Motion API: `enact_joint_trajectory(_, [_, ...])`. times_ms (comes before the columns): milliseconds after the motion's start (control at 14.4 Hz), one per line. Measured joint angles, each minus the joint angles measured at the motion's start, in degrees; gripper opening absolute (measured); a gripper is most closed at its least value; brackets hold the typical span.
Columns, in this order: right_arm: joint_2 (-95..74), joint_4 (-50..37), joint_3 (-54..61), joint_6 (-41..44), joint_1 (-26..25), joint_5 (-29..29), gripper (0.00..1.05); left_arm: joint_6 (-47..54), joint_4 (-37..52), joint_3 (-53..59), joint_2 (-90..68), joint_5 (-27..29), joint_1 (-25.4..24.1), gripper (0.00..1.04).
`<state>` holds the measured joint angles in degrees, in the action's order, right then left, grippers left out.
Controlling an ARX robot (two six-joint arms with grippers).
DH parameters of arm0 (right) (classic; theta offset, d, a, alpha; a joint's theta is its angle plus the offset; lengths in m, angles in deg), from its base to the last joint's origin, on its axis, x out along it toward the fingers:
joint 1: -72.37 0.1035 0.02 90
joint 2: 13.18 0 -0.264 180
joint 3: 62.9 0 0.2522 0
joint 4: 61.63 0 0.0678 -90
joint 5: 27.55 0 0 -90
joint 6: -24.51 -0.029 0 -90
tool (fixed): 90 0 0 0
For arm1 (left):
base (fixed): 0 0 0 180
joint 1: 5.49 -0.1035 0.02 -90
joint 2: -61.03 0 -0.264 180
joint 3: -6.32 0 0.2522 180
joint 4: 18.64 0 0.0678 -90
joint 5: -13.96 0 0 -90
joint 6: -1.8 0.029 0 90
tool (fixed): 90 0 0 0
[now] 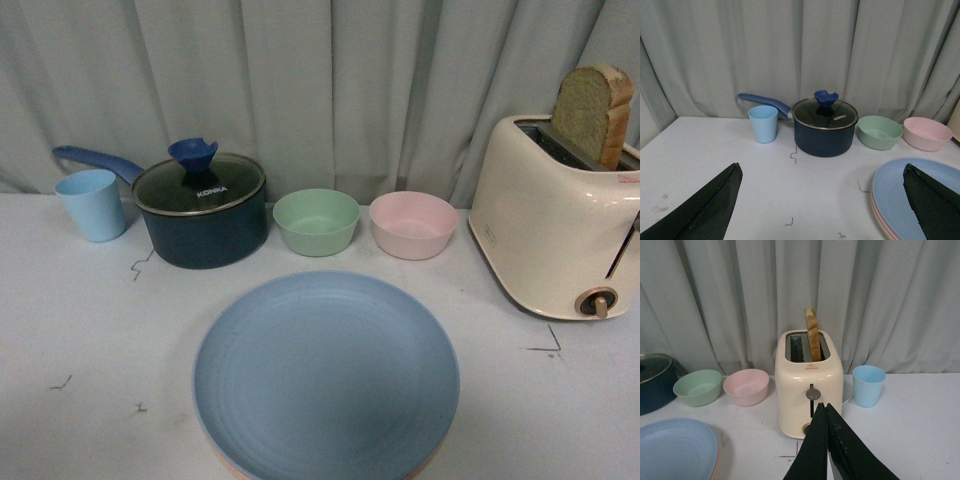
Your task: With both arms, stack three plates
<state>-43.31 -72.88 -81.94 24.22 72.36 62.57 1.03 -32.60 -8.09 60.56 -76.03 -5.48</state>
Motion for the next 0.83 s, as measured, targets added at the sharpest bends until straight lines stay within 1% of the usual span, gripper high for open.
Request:
enact_joint_trajectory(208, [4.76, 3.28, 1.99, 0.00, 0.00, -0.02, 0.02, 0.00, 0.00, 0.00, 0.00, 0.00, 0.00, 0.98])
enact_joint_trajectory(416, [6.01, 4.07, 2.38, 0.00, 0.00, 0.00, 0.02, 0.00, 0.00, 0.00, 0.00, 0.02, 0.00, 0.98])
enact_joint_trajectory(555, [9.16, 6.27, 3.04, 0.00, 0.00, -0.02, 0.02, 0.00, 0.00, 0.00, 0.00, 0.02, 0.00, 0.98])
enact_joint_trajectory(624, [9.79, 4.07, 4.61, -0.02, 0.00, -0.02, 0.02, 0.00, 0.00, 0.00, 0.00, 0.02, 0.00, 0.98])
enact_joint_trajectory(832, [14.62, 9.20, 4.63, 0.00, 0.00, -0.02, 0.02, 0.00, 0.00, 0.00, 0.00, 0.02, 0.00, 0.98])
